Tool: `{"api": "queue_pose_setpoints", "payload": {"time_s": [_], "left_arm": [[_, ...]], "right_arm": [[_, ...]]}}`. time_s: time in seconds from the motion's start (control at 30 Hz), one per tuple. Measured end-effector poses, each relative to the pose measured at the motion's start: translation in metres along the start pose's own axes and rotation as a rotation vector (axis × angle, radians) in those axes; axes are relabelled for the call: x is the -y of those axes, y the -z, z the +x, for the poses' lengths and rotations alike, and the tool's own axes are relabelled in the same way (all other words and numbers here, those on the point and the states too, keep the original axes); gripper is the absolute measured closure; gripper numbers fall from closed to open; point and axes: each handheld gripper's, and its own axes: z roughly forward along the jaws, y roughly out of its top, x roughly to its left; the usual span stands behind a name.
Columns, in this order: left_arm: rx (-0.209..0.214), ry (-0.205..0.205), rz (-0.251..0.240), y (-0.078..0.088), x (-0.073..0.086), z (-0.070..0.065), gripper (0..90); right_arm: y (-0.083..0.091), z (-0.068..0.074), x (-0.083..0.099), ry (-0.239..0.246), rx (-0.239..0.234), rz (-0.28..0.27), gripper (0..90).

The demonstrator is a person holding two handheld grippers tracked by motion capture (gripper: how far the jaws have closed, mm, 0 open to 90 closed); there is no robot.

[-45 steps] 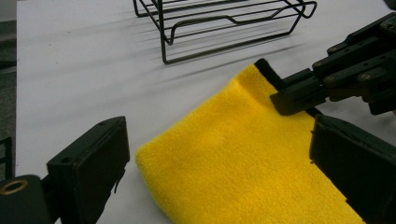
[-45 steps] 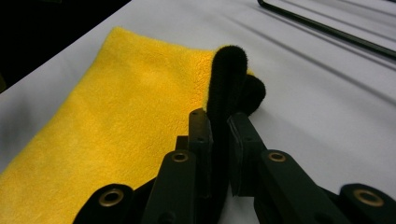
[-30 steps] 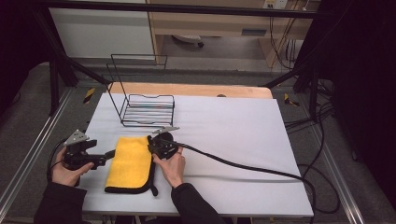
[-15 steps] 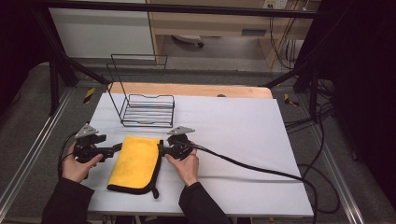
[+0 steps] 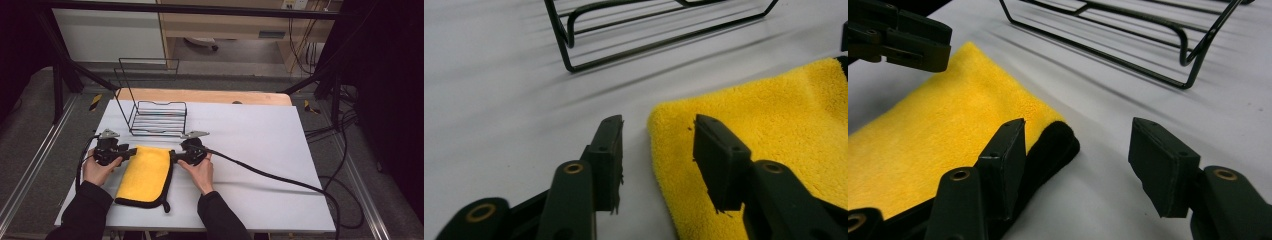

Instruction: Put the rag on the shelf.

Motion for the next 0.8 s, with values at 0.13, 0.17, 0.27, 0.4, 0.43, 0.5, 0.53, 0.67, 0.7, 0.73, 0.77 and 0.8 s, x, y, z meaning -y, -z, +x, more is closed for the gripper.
{"api": "queue_pose_setpoints", "payload": {"time_s": [0.13,0.17,0.27,0.4,0.43,0.5,0.53,0.67,0.7,0.73,0.77,0.8], "left_arm": [[0.010,-0.010,0.021,-0.007,0.001,0.001,63.7],[0.018,-0.009,0.026,-0.008,0.002,0.002,65.1],[0.027,-0.013,0.035,-0.011,0.002,0.001,68.3],[0.021,-0.040,0.038,-0.012,0.003,-0.003,73.1],[0.021,-0.038,0.035,-0.013,0.004,-0.003,73.5],[0.029,-0.026,0.027,-0.014,0.005,-0.003,74.4],[0.032,-0.023,0.025,-0.014,0.006,-0.002,74.4],[0.039,-0.015,0.027,-0.014,0.006,-0.002,76.2],[0.035,-0.016,0.031,-0.014,0.005,-0.003,76.7],[0.032,-0.023,0.031,-0.014,0.005,-0.004,77.3],[0.029,-0.029,0.032,-0.014,0.005,-0.005,78.7],[0.023,-0.041,0.036,-0.014,0.005,-0.005,78.7]], "right_arm": [[-0.009,0.001,0.003,-0.033,-0.020,0.002,42.0],[-0.011,0.000,0.004,-0.033,-0.019,0.006,42.4],[-0.016,0.002,0.004,-0.024,-0.015,0.022,43.9],[-0.022,0.009,0.004,0.013,0.007,0.031,47.2],[-0.022,0.010,0.004,0.017,0.010,0.032,47.8],[-0.021,0.012,0.004,0.003,0.002,0.041,53.7],[-0.021,0.012,0.004,0.003,0.002,0.041,53.7],[-0.022,0.016,0.004,-0.001,0.012,0.049,60.3],[-0.022,0.017,0.003,-0.003,0.013,0.057,62.9],[-0.022,0.017,0.002,-0.010,0.009,0.067,66.3],[-0.023,0.018,0.001,-0.038,-0.012,0.082,72.0],[-0.023,0.018,0.001,-0.038,-0.012,0.082,72.0]]}}
